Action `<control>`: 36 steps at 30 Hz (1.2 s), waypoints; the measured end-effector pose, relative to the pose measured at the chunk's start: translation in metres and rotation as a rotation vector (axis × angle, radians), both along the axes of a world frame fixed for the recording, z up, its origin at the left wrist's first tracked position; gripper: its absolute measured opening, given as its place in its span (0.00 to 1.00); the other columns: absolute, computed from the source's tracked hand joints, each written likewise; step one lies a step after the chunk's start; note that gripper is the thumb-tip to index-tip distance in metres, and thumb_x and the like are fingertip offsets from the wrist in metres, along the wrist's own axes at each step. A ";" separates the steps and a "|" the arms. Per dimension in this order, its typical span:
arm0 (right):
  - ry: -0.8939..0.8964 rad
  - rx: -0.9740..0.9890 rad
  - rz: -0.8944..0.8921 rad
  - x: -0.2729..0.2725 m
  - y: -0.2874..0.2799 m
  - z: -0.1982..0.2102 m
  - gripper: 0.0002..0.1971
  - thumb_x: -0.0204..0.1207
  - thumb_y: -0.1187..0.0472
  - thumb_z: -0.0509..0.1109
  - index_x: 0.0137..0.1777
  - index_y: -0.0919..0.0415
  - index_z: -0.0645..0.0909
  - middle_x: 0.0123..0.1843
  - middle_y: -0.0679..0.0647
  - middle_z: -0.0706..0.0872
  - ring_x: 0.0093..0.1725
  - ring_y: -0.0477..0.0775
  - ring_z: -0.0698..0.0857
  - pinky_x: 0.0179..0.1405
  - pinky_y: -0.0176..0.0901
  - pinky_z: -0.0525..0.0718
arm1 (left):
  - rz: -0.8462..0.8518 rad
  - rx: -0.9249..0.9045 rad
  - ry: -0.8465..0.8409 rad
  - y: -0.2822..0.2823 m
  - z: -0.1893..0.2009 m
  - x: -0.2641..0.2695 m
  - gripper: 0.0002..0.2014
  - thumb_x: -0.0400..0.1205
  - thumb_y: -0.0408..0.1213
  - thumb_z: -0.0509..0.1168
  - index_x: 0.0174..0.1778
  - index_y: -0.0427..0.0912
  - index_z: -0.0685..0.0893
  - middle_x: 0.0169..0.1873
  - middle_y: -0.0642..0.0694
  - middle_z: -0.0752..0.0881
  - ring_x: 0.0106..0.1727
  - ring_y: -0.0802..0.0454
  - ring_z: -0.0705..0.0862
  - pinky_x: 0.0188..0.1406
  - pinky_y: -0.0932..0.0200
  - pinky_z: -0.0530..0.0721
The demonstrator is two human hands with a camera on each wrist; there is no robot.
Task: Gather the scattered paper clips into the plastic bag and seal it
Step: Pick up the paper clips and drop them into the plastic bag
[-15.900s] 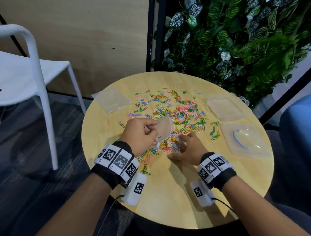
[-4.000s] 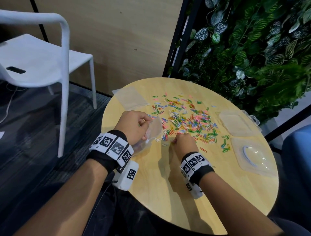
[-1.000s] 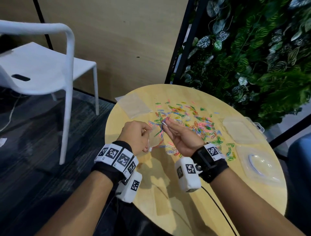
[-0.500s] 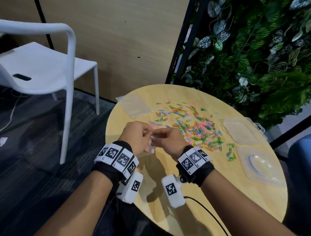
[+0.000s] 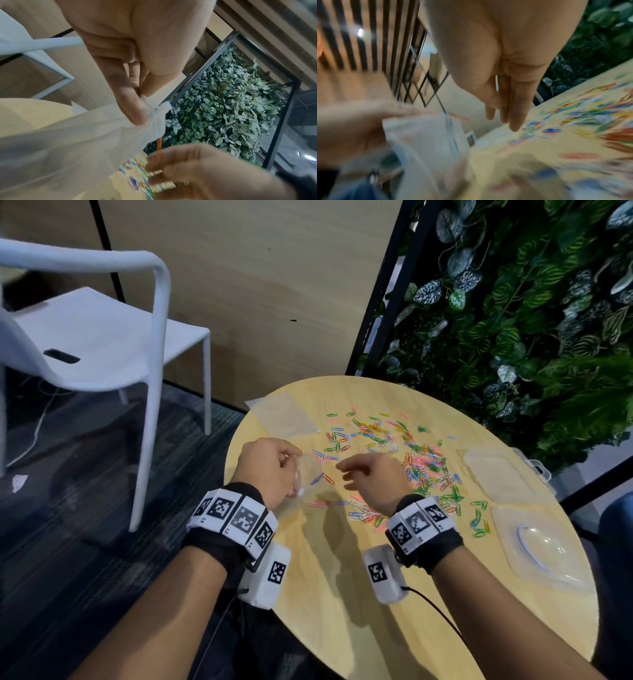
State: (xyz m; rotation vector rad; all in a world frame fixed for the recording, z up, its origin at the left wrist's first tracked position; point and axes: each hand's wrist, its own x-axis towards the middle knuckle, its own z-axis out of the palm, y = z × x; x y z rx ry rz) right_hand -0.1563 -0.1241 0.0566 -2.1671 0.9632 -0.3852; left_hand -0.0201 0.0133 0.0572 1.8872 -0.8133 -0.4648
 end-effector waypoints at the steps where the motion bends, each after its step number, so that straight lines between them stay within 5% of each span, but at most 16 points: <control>1: 0.153 -0.127 0.092 -0.002 -0.001 -0.011 0.18 0.80 0.70 0.58 0.61 0.58 0.87 0.56 0.51 0.87 0.52 0.53 0.87 0.54 0.40 0.85 | 0.020 -0.017 0.007 0.001 0.001 0.002 0.09 0.84 0.29 0.63 0.49 0.39 0.89 0.29 0.38 0.90 0.24 0.43 0.88 0.26 0.62 0.87; 5: 0.500 -0.471 0.576 -0.004 0.013 -0.066 0.22 0.84 0.56 0.57 0.77 0.51 0.70 0.77 0.53 0.73 0.72 0.60 0.73 0.73 0.61 0.72 | 0.058 -0.036 0.004 0.004 0.005 0.004 0.08 0.85 0.30 0.64 0.49 0.40 0.89 0.29 0.39 0.90 0.25 0.42 0.89 0.27 0.62 0.89; 9: 0.776 -0.542 0.520 -0.023 0.009 -0.071 0.27 0.87 0.50 0.47 0.84 0.46 0.49 0.87 0.46 0.49 0.85 0.62 0.49 0.79 0.72 0.51 | 0.028 -0.025 0.000 0.000 0.003 0.002 0.08 0.84 0.30 0.64 0.48 0.41 0.89 0.27 0.40 0.90 0.26 0.39 0.90 0.34 0.53 0.92; 12: 0.819 -0.478 0.446 -0.044 -0.011 -0.067 0.26 0.88 0.54 0.47 0.85 0.48 0.51 0.87 0.49 0.52 0.83 0.67 0.56 0.79 0.67 0.60 | -0.027 0.001 -0.001 -0.004 0.000 -0.003 0.08 0.84 0.30 0.64 0.49 0.40 0.89 0.26 0.41 0.90 0.26 0.40 0.90 0.37 0.51 0.92; 15: 0.676 -0.529 0.442 -0.062 -0.029 -0.073 0.21 0.85 0.63 0.57 0.77 0.54 0.71 0.73 0.57 0.77 0.67 0.63 0.80 0.65 0.53 0.80 | -0.059 0.012 -0.003 -0.008 0.000 -0.010 0.08 0.84 0.29 0.64 0.49 0.41 0.89 0.27 0.41 0.90 0.26 0.39 0.90 0.37 0.50 0.92; 18: 0.644 -0.575 0.386 -0.071 -0.033 -0.071 0.13 0.82 0.63 0.61 0.60 0.59 0.84 0.53 0.58 0.85 0.52 0.61 0.85 0.52 0.49 0.84 | -0.101 0.022 -0.009 -0.011 0.003 -0.019 0.08 0.83 0.29 0.64 0.49 0.41 0.89 0.27 0.41 0.90 0.27 0.39 0.90 0.38 0.49 0.92; 26: 0.338 -0.231 -0.071 -0.102 -0.051 -0.047 0.05 0.74 0.59 0.76 0.46 0.57 0.92 0.43 0.50 0.92 0.43 0.49 0.87 0.46 0.34 0.81 | -0.213 0.009 0.005 -0.029 0.000 -0.043 0.07 0.84 0.31 0.65 0.51 0.37 0.89 0.26 0.40 0.90 0.28 0.37 0.90 0.38 0.50 0.92; 30: -0.308 0.449 -0.321 -0.116 -0.047 -0.038 0.05 0.72 0.71 0.76 0.46 0.71 0.89 0.42 0.63 0.91 0.45 0.64 0.89 0.46 0.40 0.91 | -0.270 0.032 -0.049 -0.043 -0.008 -0.060 0.08 0.85 0.31 0.64 0.50 0.39 0.90 0.26 0.40 0.90 0.25 0.43 0.90 0.34 0.61 0.90; 33: -0.568 0.731 -0.222 -0.110 -0.037 -0.017 0.12 0.73 0.72 0.74 0.54 0.78 0.85 0.47 0.67 0.90 0.46 0.60 0.89 0.47 0.38 0.90 | -0.300 0.050 -0.072 -0.053 -0.012 -0.073 0.08 0.85 0.33 0.65 0.51 0.40 0.90 0.26 0.41 0.90 0.23 0.47 0.90 0.35 0.62 0.90; 36: -0.472 0.619 -0.056 -0.099 -0.022 -0.004 0.10 0.72 0.72 0.75 0.52 0.77 0.87 0.45 0.67 0.90 0.40 0.56 0.90 0.46 0.39 0.90 | -0.297 0.056 -0.069 -0.059 -0.013 -0.084 0.07 0.84 0.33 0.66 0.51 0.42 0.90 0.28 0.42 0.91 0.23 0.48 0.89 0.33 0.62 0.90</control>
